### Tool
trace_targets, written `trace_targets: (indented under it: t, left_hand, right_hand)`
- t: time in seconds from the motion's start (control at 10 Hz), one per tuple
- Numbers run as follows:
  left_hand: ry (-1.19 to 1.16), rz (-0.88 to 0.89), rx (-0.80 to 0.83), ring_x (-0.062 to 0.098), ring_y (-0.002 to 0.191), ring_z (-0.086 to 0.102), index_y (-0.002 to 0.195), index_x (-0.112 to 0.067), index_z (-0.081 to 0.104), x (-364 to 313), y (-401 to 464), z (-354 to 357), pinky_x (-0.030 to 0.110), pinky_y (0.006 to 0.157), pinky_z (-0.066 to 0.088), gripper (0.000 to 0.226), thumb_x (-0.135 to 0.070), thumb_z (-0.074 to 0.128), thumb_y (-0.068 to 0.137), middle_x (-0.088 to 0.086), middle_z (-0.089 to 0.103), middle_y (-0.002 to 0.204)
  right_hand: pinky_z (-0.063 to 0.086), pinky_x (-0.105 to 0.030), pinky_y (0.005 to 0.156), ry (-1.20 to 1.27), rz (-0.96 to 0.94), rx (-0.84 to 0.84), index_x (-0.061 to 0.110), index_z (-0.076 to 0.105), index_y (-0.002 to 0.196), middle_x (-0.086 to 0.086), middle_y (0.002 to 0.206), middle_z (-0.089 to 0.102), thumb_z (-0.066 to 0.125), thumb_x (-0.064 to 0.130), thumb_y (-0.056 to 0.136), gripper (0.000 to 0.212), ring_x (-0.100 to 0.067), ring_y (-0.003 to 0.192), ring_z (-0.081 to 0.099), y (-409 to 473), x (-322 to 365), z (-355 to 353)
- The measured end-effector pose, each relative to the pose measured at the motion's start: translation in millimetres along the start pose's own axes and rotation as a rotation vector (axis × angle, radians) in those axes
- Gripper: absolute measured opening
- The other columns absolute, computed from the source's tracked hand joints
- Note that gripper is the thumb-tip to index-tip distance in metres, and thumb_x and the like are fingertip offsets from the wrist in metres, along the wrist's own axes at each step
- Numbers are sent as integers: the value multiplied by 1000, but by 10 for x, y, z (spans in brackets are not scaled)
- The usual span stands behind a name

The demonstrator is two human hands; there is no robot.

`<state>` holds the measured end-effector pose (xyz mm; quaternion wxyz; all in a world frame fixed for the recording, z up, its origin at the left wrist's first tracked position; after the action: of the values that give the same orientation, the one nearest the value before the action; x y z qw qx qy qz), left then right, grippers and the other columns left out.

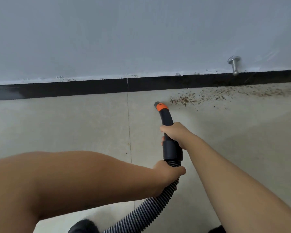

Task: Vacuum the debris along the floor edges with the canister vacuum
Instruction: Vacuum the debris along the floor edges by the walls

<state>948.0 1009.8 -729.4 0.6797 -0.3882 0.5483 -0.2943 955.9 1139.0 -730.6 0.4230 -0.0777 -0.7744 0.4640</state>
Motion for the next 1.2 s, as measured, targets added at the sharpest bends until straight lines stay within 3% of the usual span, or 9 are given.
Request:
trace_targets:
  t: [0.2, 0.4, 0.6, 0.8, 1.0, 1.1, 1.2]
  left_hand:
    - [132, -22, 148, 17, 52, 51, 85, -11, 50, -53, 45, 300, 26, 57, 49, 15, -18, 63, 80, 5, 52, 67]
    - [172, 31, 164, 16, 53, 51, 82, -10, 51, -258, 182, 346, 25, 55, 46, 14, -17, 63, 84, 6, 53, 68]
    - [173, 119, 103, 15, 52, 52, 72, -12, 51, -216, 207, 355, 21, 49, 44, 20, -16, 63, 87, 4, 54, 64]
    - [112, 137, 49, 15, 54, 52, 74, -18, 50, -76, 262, 314, 22, 51, 46, 19, -18, 62, 88, 3, 55, 69]
    - [65, 21, 49, 17, 54, 52, 89, -10, 53, -234, 268, 228, 24, 55, 48, 14, -17, 63, 82, 6, 54, 70]
    - [106, -1, 75, 17, 53, 51, 89, -9, 53, -326, 295, 319, 25, 56, 47, 14, -16, 64, 83, 6, 54, 69]
    - [136, 3, 76, 17, 52, 49, 90, -9, 53, -421, 357, 462, 24, 54, 45, 16, -16, 64, 84, 6, 53, 69]
  right_hand:
    - [52, -30, 55, 129, 74, -140, 5, 46, 94, -11, 66, 57, 59, 11, 86, 16, -25, 52, 60, -92, -286, -471]
    - [51, -29, 49, 179, 108, -287, 3, 46, 109, -13, 70, 59, 59, 11, 89, 25, -25, 53, 61, -48, -204, -699]
    - [53, -32, 55, 90, 108, -235, 4, 47, 108, -13, 70, 59, 59, 12, 88, 25, -25, 52, 61, -31, -168, -589]
    - [51, -26, 45, 32, 57, -172, 6, 47, 105, -11, 66, 60, 59, 14, 87, 23, -21, 45, 61, 67, -150, -426]
    - [53, -32, 55, 94, 28, -214, 4, 47, 109, -11, 69, 61, 59, 13, 85, 29, -27, 57, 62, 216, -84, -511]
    - [58, -44, 74, 148, 18, -290, 2, 47, 108, -12, 73, 60, 60, 13, 83, 29, -29, 66, 62, 273, -161, -701]
    - [57, -47, 82, 186, 7, -316, 3, 46, 108, -12, 75, 60, 59, 12, 84, 29, -31, 72, 62, 313, -215, -916]
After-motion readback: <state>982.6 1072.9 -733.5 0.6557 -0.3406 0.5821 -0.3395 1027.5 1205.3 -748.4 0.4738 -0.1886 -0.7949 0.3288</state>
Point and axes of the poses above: each hand's wrist, its own y-axis towards the middle knuckle, its own z-axis out of the palm, x = y × z, the point moved 3 cm from there along y, towards the middle knuckle
